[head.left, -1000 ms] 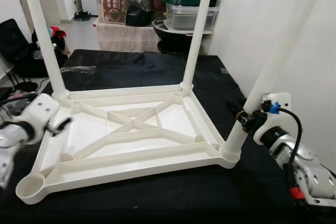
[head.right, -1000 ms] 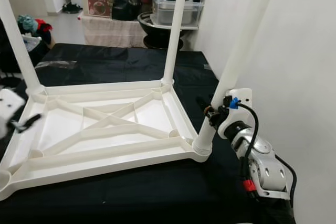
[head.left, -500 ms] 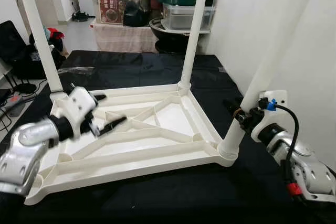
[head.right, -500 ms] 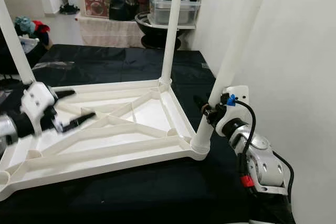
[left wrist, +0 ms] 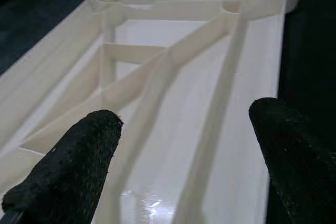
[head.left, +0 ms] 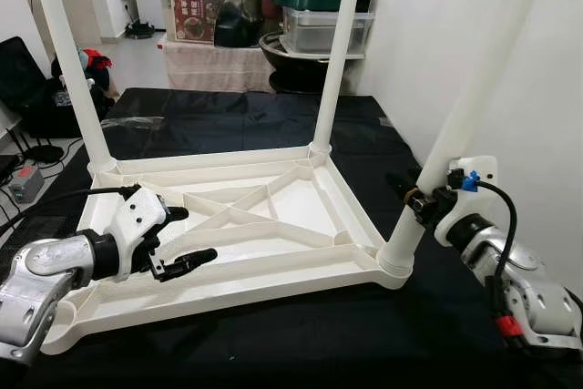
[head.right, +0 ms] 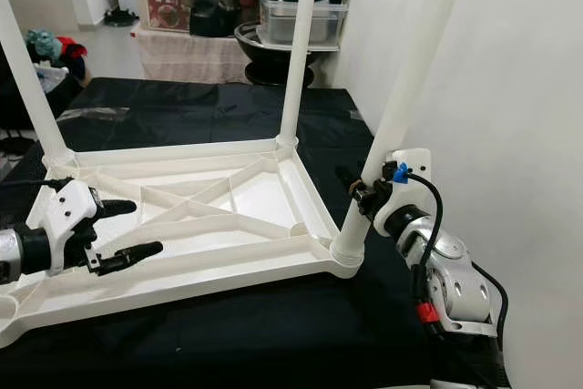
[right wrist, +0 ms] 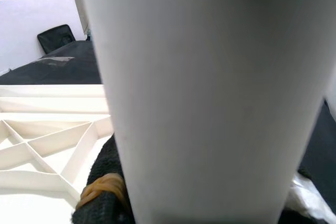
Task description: Building children table
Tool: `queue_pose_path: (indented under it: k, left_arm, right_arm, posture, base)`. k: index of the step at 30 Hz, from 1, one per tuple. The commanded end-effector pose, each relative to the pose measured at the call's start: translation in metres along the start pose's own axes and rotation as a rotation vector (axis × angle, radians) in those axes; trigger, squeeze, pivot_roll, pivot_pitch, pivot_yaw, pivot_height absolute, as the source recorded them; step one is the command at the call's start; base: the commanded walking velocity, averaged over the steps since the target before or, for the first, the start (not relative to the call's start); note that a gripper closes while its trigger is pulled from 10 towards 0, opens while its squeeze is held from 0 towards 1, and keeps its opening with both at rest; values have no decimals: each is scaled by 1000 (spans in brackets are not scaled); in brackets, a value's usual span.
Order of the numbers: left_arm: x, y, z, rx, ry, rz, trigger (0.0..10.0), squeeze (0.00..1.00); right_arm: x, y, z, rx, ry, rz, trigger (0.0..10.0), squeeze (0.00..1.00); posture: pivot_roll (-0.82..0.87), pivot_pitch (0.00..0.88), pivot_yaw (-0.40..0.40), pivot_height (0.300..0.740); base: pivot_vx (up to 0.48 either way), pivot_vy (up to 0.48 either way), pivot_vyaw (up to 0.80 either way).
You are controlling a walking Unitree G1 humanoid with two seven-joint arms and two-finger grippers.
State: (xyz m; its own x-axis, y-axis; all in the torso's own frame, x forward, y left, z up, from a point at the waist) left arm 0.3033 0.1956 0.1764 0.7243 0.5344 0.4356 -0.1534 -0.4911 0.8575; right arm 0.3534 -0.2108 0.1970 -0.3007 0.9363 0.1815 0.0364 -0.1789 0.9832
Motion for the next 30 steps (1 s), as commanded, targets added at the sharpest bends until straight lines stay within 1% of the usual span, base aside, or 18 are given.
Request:
queue_pose_path:
  k: [1, 2, 5, 6, 8, 9, 10, 11, 12, 13, 16, 17, 19, 22, 30]
  left_arm:
    - [-10, 5, -1, -5, -81, -15, 10000, 0]
    - [-10, 5, -1, -5, -81, -15, 10000, 0]
    - [-30, 3, -6, 18, -208, -37, 10000, 0]
    - [-30, 3, -6, 18, -208, -37, 10000, 0]
    - [-42, -11, -12, 69, -274, -69, 10000, 0]
    - [-46, -17, -14, 90, -290, -83, 10000, 0]
    - [-46, -17, -14, 90, -290, -83, 10000, 0]
    - [-47, -24, -16, 123, -293, -85, 10000, 0]
    - [-46, -31, -17, 161, -285, -78, 10000, 0]
    - [-46, -31, -17, 161, -285, -78, 10000, 0]
    - [-38, -48, -18, 267, -240, -42, 10000, 0]
    - [-38, -48, -18, 267, -240, -42, 10000, 0]
    - [-34, -57, -18, 322, -226, -21, 10000, 0]
    - [-32, -62, -19, 356, -226, 8, 10000, 0]
    - [-24, -65, -23, 387, -211, 46, 10000, 0]
  right_arm:
    - [-6, -29, 0, 113, -38, 79, 10000, 0]
    - [-6, -29, 0, 113, -38, 79, 10000, 0]
    - [-5, -31, 1, 116, -39, 82, 10000, 0]
    - [-5, -31, 1, 116, -39, 82, 10000, 0]
    - [-5, -31, 2, 117, -39, 84, 10000, 0]
    - [-5, -31, 3, 117, -39, 85, 10000, 0]
    - [-5, -31, 3, 117, -39, 85, 10000, 0]
    - [-5, -31, 3, 118, -39, 85, 10000, 0]
    - [-5, -31, 3, 118, -38, 87, 10000, 0]
    - [-5, -31, 3, 118, -38, 87, 10000, 0]
    - [-4, -32, 3, 121, -39, 92, 10000, 0]
    - [-4, -32, 3, 121, -39, 92, 10000, 0]
    - [-4, -33, 3, 121, -40, 97, 10000, 0]
    - [-4, -33, 3, 119, -42, 106, 10000, 0]
    - [-5, -34, 2, 120, -49, 120, 10000, 0]
  posture:
    - [116, 0, -84, 740]
    - [116, 0, -84, 740]
    - [118, 0, -86, 740]
    - [118, 0, -86, 740]
    - [120, 0, -86, 740]
    - [121, 0, -87, 740]
    - [121, 0, -87, 740]
    - [121, 0, -86, 740]
    - [121, 0, -86, 740]
    - [121, 0, -86, 740]
    - [123, 0, -83, 740]
    - [123, 0, -83, 740]
    - [123, 0, -83, 740]
    - [118, 0, -78, 740]
    - [117, 0, -78, 740]
  base:
    - [0, 0, 0]
    - [0, 0, 0]
    - [0, 0, 0]
    - [0, 0, 0]
    - [0, 0, 0]
    - [0, 0, 0]
    - [0, 0, 0]
    - [0, 0, 0]
    - [0, 0, 0]
    - [0, 0, 0]
    - [0, 0, 0]
    - [0, 0, 0]
    - [0, 0, 0]
    - [0, 0, 0]
    - [0, 0, 0]
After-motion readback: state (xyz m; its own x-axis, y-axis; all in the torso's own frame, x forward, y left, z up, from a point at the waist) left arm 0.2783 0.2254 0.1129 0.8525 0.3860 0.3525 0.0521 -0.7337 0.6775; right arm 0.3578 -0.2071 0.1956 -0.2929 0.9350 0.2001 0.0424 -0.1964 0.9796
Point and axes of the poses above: a point about 5 cm out from each wrist's last joint towards the gripper, its own z axis pointing out of the wrist towards the gripper, its own y axis along the axis of the wrist's last joint, x = y × z, the point moved 4 cm from there along z, pointing out of the wrist towards the gripper, and after that the axes turned 6 degrees about z, right-handed, at the moved point
